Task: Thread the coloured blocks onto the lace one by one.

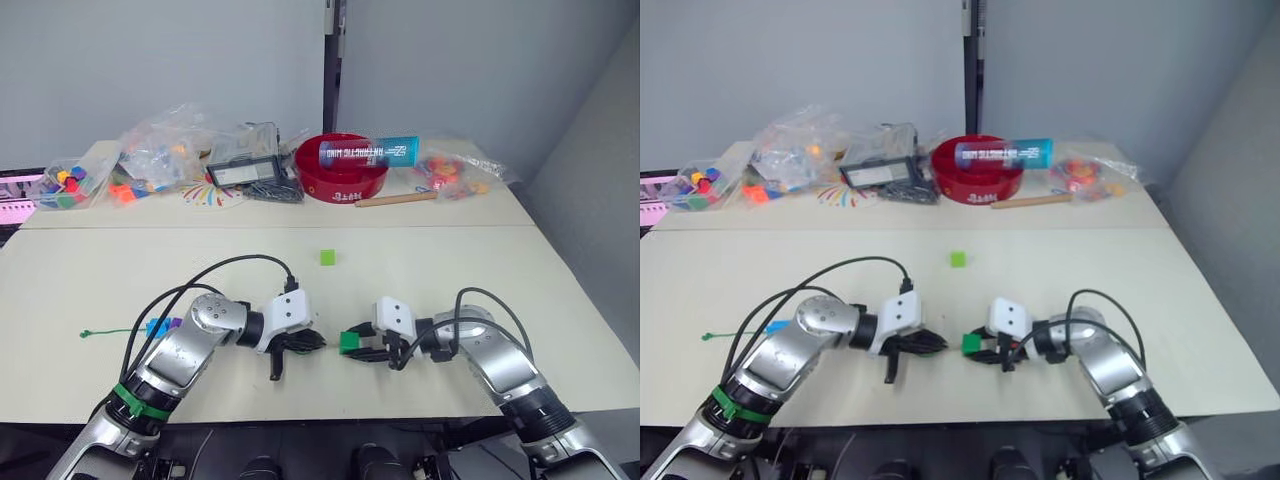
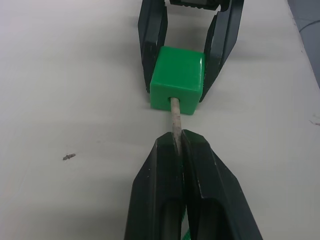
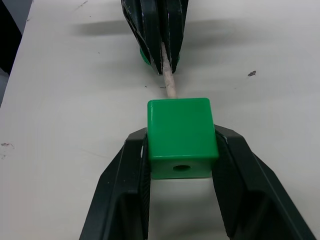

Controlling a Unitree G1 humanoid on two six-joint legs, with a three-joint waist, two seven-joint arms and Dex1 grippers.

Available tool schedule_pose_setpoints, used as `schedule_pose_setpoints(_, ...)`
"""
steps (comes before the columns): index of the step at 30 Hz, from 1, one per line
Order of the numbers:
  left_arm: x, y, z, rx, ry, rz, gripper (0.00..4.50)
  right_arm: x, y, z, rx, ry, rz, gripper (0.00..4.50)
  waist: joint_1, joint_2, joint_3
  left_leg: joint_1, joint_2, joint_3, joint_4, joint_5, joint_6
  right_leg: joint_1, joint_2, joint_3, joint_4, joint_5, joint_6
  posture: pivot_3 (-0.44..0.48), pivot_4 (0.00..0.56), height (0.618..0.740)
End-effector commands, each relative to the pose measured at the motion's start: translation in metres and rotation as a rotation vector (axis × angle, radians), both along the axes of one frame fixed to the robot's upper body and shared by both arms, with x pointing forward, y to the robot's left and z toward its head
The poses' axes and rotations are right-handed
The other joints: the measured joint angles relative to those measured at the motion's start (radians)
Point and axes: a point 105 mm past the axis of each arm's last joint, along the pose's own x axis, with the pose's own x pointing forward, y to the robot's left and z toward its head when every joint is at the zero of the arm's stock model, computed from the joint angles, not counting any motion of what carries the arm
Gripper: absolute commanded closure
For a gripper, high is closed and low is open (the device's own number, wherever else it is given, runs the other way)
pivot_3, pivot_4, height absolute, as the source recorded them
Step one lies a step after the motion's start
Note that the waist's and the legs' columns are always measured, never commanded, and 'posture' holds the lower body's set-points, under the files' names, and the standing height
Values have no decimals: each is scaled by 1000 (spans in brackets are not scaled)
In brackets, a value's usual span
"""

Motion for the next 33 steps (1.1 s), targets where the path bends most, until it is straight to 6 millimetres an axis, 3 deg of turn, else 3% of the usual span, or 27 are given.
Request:
schedule_pose_setpoints(1, -10, -29, 16, -77, -51, -106, 4500, -6, 14, 1, 8, -8, 40, 3335, 1, 0, 0, 0, 0, 0, 0, 0, 0, 0, 0, 0, 0, 0, 0, 0, 150, 731)
schedule_pose_setpoints(9, -10, -23, 15, -50, -48, -89, 4500, -8, 15, 2, 29, -6, 32, 3335, 1, 0, 0, 0, 0, 0, 1, 0, 0, 1, 0, 0, 0, 0, 0, 0, 150, 731)
schedule_pose_setpoints(15, -5, -11, 3, 8, -41, -37, 4500, -15, 15, -4, 37, 22, 39, 3335, -4, 0, 0, 1, 0, 0, 1, 0, 0, 1, 0, 0, 1, 0, 0, 0, 150, 731)
schedule_pose_setpoints(23, -8, -26, 9, -56, -36, -57, 4500, -16, 21, 0, 30, 30, 64, 3335, -1, 0, 0, 1, 0, 0, 1, 0, 0, 1, 0, 0, 1, 0, 0, 0, 150, 731)
schedule_pose_setpoints(33, -5, -29, 12, -117, -36, -14, 4500, -21, 21, -2, 34, 49, 71, 3335, 4, 0, 0, 1, -1, 0, 1, 0, 0, 1, 0, 0, 1, 0, 0, 0, 150, 731)
